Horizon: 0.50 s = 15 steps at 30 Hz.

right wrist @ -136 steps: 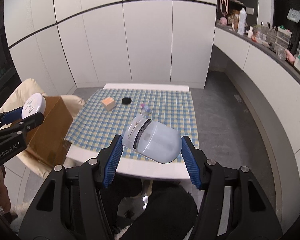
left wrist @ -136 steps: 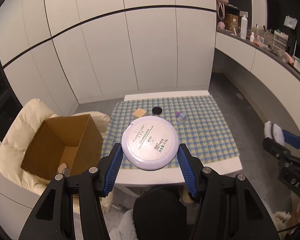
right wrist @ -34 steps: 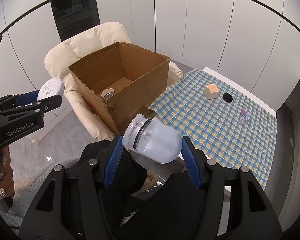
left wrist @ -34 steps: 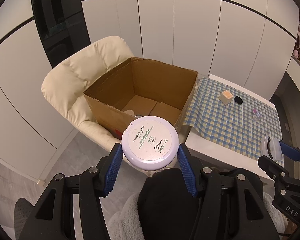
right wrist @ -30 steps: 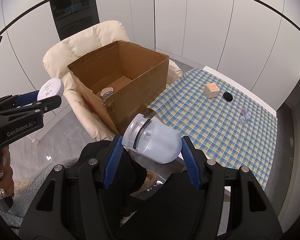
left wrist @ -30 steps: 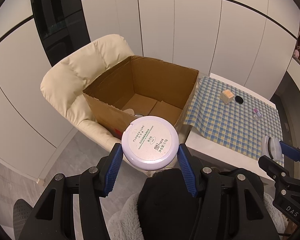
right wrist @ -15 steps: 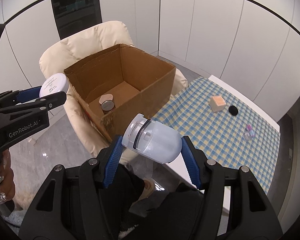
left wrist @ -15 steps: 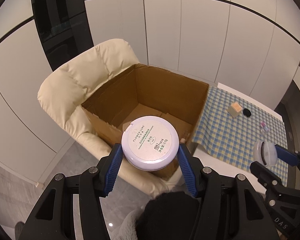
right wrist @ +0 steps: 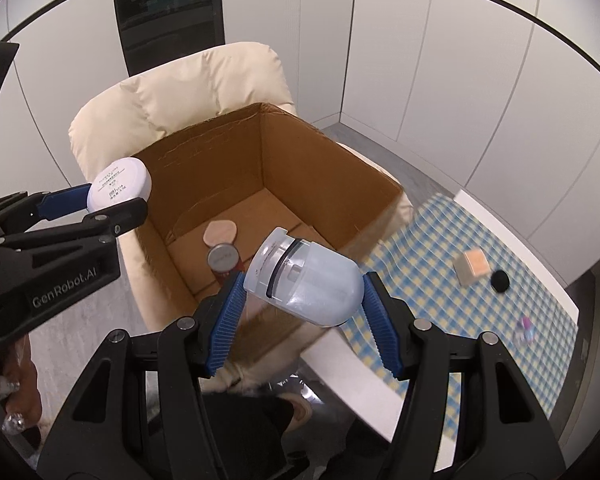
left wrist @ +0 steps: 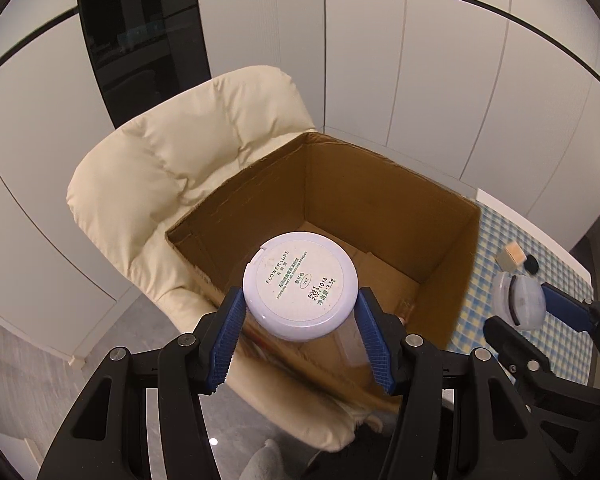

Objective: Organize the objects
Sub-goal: 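Lower the compact and frosted container into the box with both tools, then open the left tool releasing the compact while the right tool releases the container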

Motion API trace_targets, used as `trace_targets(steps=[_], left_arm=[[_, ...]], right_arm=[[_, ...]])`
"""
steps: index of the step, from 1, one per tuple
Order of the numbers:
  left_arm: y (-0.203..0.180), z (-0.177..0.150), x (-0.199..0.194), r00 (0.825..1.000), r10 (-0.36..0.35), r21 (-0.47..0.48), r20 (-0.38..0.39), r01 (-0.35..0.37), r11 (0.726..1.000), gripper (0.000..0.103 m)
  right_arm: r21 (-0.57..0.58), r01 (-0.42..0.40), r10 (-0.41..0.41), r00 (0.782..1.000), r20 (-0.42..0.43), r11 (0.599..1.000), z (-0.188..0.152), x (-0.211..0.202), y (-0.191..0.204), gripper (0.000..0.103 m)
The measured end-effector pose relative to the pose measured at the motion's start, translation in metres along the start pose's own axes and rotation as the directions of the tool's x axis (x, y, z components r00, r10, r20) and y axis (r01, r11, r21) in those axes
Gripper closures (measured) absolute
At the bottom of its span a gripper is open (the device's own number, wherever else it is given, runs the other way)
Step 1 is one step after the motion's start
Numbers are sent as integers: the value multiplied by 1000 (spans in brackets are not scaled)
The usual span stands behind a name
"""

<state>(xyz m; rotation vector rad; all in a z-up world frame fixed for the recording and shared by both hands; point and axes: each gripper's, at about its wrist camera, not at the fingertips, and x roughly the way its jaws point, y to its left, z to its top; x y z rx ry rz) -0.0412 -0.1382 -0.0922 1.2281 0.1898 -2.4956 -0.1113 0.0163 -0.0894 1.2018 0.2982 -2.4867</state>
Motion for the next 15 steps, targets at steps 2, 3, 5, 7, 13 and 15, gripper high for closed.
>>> trace_targets(steps=[2,3,5,7,13,15], left_arm=[[1,7,10,1000,6,-4,-2,-6,1000,47],[2,10,15,1000,10,-5,-3,-10,1000,47],[3,15,23,1000,15,-7,-6,-15,1000,47],[4,19,33,1000,21,-8,-13,-21,1000,47],[4,25,51,999,24,-10,-22,-24,1000,47],[2,24,54,999,31,2,-22,-31,1000,47]], right_arm=[[-5,-5,5,1000,-4,1000,8,13,1,41],[-6,-8,8,1000,-6,1000,12,19,1,41],[-12,-15,15,1000,-10,1000,18,31,3,41],[-15,-18,18,1000,-13,1000,22,41,4,41],[-9,-29,29,999,-23,1000,31,64,4,41],[-8,-31,31,999,-29,999,32,70,4,41]])
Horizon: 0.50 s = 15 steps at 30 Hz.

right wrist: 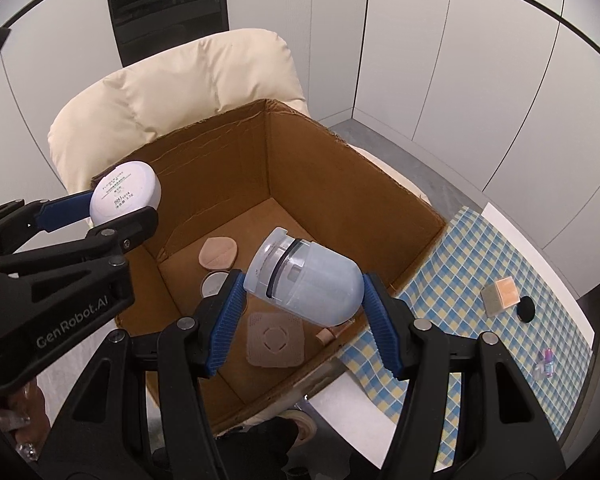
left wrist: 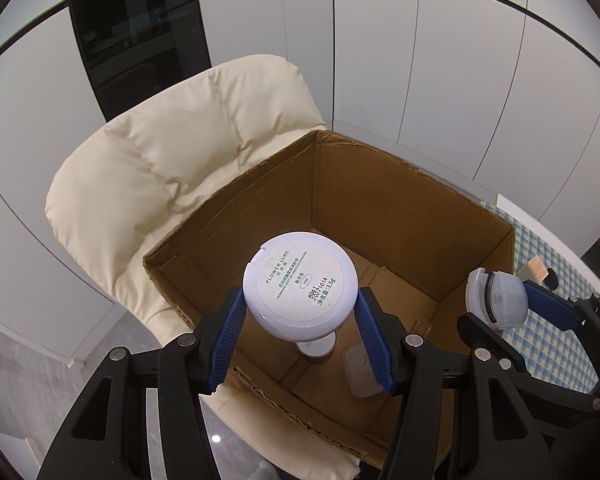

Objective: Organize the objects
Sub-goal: 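Open the left tool releasing the compact while the right tool releases the container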

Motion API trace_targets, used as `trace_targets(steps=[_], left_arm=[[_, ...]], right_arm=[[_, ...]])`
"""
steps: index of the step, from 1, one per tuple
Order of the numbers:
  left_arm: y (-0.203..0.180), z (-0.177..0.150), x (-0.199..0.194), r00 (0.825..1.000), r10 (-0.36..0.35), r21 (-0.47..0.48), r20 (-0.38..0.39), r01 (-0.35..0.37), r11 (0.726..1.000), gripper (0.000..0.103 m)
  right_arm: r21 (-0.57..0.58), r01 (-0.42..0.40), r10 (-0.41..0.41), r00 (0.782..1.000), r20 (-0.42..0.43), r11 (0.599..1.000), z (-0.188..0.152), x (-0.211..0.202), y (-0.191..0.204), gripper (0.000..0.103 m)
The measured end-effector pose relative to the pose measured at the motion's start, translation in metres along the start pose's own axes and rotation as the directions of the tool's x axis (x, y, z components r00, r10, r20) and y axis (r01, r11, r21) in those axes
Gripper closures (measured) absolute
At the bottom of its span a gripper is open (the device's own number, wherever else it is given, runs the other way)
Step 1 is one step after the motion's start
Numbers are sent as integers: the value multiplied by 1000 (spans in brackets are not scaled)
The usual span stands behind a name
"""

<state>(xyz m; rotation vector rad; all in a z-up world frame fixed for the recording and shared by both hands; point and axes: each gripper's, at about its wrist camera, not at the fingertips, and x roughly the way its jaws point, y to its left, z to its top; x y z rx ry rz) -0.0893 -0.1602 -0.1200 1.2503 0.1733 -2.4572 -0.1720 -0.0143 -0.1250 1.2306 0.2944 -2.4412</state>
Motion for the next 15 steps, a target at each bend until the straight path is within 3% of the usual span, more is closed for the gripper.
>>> trace_targets(steps=[4,6,8,11,15], left_arm=[[-1,-2,6,1000,-13,4,-7,13,1000,45],[-3,-1,2,1000,3,13,19,-3,1000,38],[-4,1,-3,998,50,27,46,-51,998,1],[-4,1,-14,990,97,36,101,-101,994,1],[1,3,-12,993,82,20,80,-84,996,1]], right_arm=[[5,-13,13,1000,-7,1000,-1,8,-1,41],[-7,-44,44,999,3,999,-2,9,-1,38],[-8,-28,28,1000,6,1000,-3,9,-1,6],[-12,6,-6,999,45,1000,-5,3,-2,2],[17,-11,10,999,31,1000,-7,4,-9,2]])
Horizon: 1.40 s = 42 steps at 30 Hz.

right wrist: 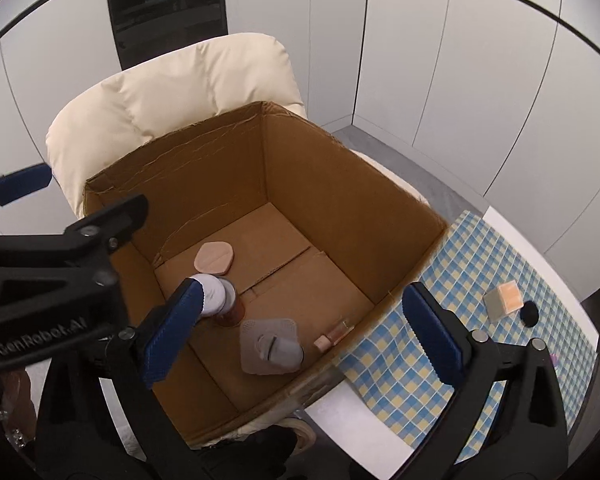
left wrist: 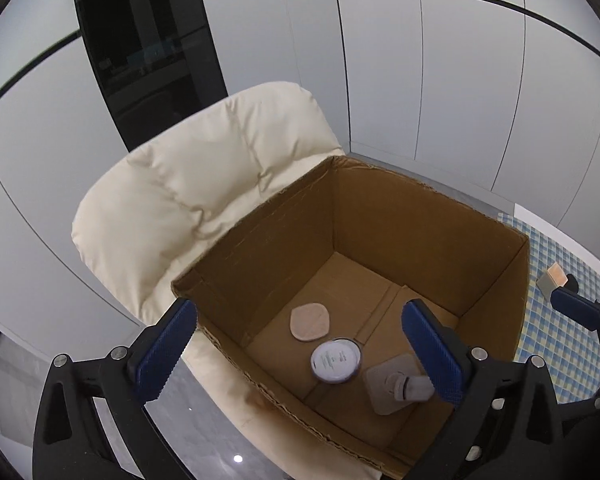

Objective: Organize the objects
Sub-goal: 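Withdraw both open tools up and away from the box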

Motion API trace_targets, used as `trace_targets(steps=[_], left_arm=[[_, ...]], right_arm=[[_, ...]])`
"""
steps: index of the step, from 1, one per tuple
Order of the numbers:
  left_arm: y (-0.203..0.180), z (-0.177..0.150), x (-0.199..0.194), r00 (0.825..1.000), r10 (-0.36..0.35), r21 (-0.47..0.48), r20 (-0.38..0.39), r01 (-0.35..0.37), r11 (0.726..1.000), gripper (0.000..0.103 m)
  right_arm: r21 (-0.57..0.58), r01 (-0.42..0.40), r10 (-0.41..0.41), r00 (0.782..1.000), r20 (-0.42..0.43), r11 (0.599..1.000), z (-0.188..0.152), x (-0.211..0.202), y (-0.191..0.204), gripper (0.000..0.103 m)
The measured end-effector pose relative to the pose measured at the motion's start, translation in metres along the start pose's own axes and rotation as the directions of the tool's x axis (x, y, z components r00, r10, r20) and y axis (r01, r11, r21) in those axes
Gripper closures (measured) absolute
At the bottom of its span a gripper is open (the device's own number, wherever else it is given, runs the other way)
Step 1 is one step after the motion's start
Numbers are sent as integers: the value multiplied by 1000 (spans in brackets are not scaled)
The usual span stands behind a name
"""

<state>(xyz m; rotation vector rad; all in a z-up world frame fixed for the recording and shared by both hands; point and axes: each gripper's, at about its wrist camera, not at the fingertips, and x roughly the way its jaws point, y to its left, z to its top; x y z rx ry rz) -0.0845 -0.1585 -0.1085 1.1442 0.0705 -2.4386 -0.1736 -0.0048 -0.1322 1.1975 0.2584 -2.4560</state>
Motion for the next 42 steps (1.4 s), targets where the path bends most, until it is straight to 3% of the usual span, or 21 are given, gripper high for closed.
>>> trace_targets(steps=[25,42], left_arm=[[9,-5,2,998,-25,-51,-58,23,998,1],[18,-39,-61,998,-35,-9,-50,35,999,1]], right_arm=[[103,-12,15,999,-35,995,-8,0,-23,2],[105,34,-32,999,-26,994,-44,-67,-14,2]])
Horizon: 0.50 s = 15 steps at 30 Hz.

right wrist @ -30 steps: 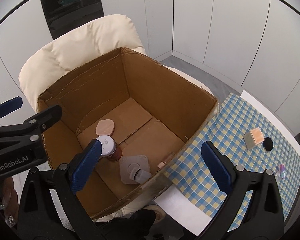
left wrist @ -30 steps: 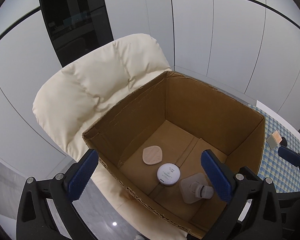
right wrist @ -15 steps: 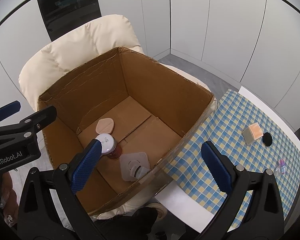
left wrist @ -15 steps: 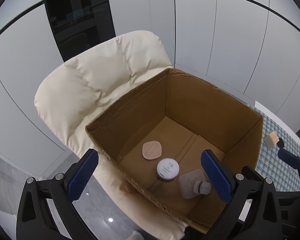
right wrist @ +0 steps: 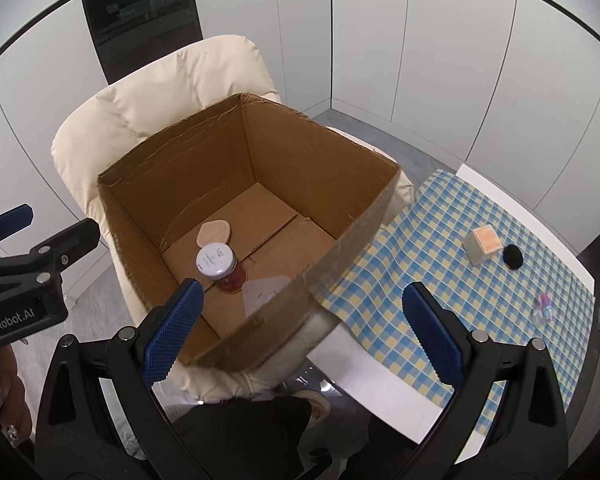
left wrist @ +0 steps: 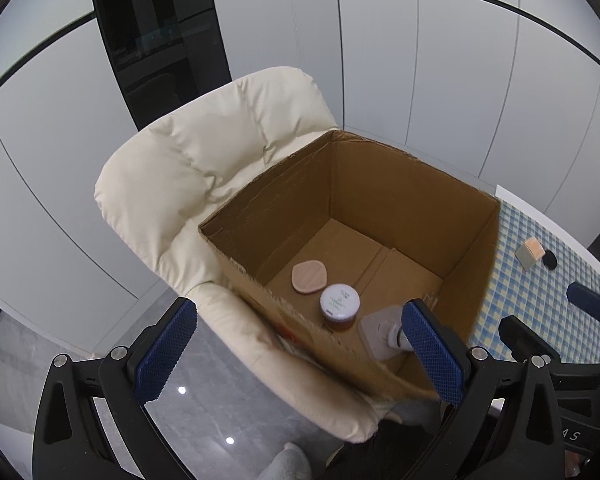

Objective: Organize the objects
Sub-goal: 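Withdraw both open tools up and away from the box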

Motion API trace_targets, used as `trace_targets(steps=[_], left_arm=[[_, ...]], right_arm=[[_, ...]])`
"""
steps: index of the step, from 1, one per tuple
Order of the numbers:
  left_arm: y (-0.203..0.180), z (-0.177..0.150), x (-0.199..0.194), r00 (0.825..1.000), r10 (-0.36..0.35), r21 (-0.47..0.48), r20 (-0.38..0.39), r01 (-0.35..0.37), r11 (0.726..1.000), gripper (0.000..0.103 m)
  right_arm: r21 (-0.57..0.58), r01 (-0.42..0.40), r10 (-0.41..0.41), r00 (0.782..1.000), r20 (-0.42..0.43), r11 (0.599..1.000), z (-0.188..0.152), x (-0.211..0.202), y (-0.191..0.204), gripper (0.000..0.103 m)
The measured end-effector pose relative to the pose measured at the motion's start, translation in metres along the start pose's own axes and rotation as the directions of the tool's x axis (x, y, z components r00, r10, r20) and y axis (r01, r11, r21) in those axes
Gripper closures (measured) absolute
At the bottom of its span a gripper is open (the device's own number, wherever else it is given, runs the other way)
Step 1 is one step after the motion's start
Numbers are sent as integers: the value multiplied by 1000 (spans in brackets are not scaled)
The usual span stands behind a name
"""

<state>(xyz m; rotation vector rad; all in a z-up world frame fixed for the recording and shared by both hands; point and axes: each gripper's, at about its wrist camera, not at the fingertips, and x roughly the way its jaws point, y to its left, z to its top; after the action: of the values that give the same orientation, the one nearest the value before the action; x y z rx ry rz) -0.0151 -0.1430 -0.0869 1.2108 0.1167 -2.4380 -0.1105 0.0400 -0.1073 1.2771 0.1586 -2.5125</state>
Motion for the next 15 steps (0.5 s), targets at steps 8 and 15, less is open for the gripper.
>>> trace_targets(steps=[8,15], left_arm=[[4,-19,-34,1000,-7,10,18,7,1000,1],[12,-39,-62,999,-5,7,32,5,1000,1]], right_arm=[[12,12,-12,1000,7,1000,-25,-34,1,2],[31,23,-24,999,23,999,-48,-67,0,2]])
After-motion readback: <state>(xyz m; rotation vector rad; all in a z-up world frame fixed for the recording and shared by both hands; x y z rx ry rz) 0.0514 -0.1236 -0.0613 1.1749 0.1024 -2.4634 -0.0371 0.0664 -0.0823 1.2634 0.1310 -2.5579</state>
